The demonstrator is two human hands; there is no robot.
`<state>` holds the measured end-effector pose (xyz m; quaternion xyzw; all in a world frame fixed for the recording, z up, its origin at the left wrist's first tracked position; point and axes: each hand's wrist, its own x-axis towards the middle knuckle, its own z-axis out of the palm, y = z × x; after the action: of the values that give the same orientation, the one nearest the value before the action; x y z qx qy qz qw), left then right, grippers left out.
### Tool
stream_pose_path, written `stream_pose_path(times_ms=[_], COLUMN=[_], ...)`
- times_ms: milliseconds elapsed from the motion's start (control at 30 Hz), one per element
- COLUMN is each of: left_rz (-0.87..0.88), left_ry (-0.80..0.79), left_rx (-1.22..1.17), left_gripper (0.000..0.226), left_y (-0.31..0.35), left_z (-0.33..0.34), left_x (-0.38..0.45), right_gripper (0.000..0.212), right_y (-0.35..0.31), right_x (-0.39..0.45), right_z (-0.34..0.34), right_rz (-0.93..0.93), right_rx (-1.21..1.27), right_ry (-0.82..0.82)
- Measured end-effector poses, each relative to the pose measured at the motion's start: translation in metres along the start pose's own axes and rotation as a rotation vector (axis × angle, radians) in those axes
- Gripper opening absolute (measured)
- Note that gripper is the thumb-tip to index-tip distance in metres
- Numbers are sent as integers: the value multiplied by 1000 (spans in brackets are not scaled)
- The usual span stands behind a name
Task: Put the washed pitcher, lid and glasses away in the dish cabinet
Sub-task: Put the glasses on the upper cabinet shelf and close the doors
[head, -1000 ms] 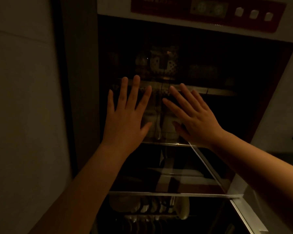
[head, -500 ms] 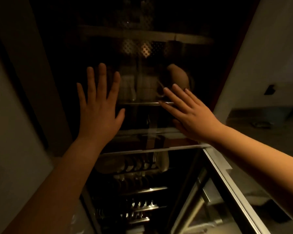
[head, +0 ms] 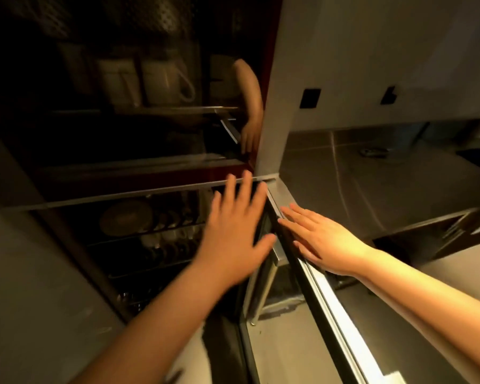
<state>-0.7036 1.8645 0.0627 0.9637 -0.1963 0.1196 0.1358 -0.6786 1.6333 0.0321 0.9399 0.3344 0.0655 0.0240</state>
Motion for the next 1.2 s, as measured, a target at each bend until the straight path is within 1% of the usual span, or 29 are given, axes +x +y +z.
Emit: stream_pose_path(times_ms=[100, 167, 200, 233, 333, 367, 400, 433, 500, 700, 900, 1033, 1200], left_rz=[121, 172, 184, 198, 201, 189, 184, 186, 157, 152, 164, 184, 214], left_ry=[-75, -88, -119, -173, -260, -278, -263, -240, -285, -306, -347, -390, -407], left_rx=[-104, -42, -19, -26, -55, -78, -114, -163, -250, -214, -236, -247, -216], left_gripper=[80, 78, 77, 76, 72, 70, 68, 67, 66, 65, 64, 64, 65], left_y=[66, 93, 104, 113, 129, 132, 135, 136, 138, 134, 120, 106, 82], left_z=[27, 45, 53, 59, 77, 76, 76, 78, 75, 76, 71, 65, 57], left_x=[-33, -55, -66, -75, -94, -96, -98, -98, -100, -102, -107, -111, -115], right_gripper=[55, 57, 57, 56, 49, 49, 48, 48, 47, 47, 47, 52, 60], right_y=[2, 5, 6, 7, 7, 7, 6, 6, 4, 0, -15, -28, -48], right_x=[-21, -32, -37, -41, -51, -53, -55, -55, -57, -56, -54, -50, -42], right_z=[5, 10, 13, 16, 23, 26, 28, 29, 32, 38, 38, 41, 46], right_rz=[11, 29, 32, 26, -9, -11, -4, 7, 19, 33, 107, 149, 218], right_rx=[52, 99, 121, 140, 191, 206, 220, 231, 243, 278, 340, 361, 404], right_ry=[-7, -29, -34, -36, -19, -9, 3, 16, 39, 57, 67, 67, 127])
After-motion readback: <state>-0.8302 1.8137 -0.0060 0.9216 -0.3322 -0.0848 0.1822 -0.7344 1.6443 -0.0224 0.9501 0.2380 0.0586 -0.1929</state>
